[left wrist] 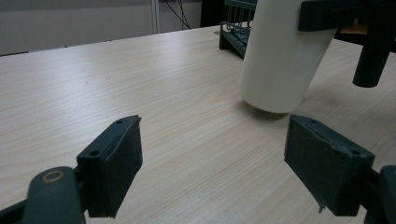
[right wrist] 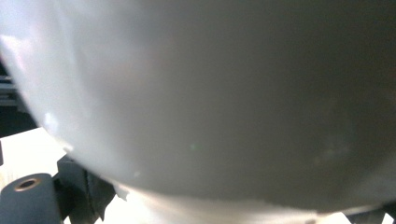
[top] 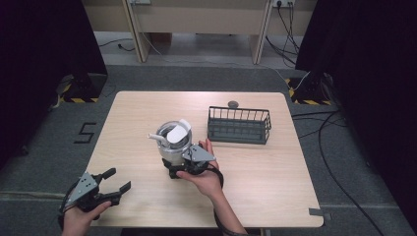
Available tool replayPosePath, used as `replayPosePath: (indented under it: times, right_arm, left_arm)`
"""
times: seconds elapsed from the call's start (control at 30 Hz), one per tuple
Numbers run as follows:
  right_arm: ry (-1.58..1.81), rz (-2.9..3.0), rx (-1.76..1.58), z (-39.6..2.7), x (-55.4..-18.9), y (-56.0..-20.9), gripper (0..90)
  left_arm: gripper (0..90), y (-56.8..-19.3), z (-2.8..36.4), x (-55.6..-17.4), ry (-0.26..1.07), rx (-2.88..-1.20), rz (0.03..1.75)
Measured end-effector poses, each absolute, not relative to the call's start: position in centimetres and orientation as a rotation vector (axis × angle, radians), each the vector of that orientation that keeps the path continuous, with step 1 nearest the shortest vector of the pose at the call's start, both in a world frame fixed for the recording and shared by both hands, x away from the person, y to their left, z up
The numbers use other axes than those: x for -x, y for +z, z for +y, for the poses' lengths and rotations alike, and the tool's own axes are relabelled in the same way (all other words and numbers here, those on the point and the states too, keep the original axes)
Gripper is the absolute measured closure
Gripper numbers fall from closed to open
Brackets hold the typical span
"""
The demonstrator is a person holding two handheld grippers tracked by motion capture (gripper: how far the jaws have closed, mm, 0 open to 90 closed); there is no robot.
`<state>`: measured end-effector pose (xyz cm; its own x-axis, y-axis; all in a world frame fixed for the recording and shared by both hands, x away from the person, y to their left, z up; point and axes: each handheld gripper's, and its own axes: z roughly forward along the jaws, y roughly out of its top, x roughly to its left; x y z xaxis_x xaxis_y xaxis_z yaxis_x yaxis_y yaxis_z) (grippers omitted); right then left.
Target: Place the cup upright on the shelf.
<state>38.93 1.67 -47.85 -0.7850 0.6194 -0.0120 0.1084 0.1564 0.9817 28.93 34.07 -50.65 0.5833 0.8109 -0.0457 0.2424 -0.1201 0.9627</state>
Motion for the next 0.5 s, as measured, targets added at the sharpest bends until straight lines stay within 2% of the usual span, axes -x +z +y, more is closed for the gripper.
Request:
replayPosePath:
  times: [0.5]
  right_arm:
    - [1.622,1.97,-0.788,0.0,-40.1,-45.6,10.9]
  left_arm:
    - [18.5,-50.6,34.1,-29.0,0.614,-1.657,0.893]
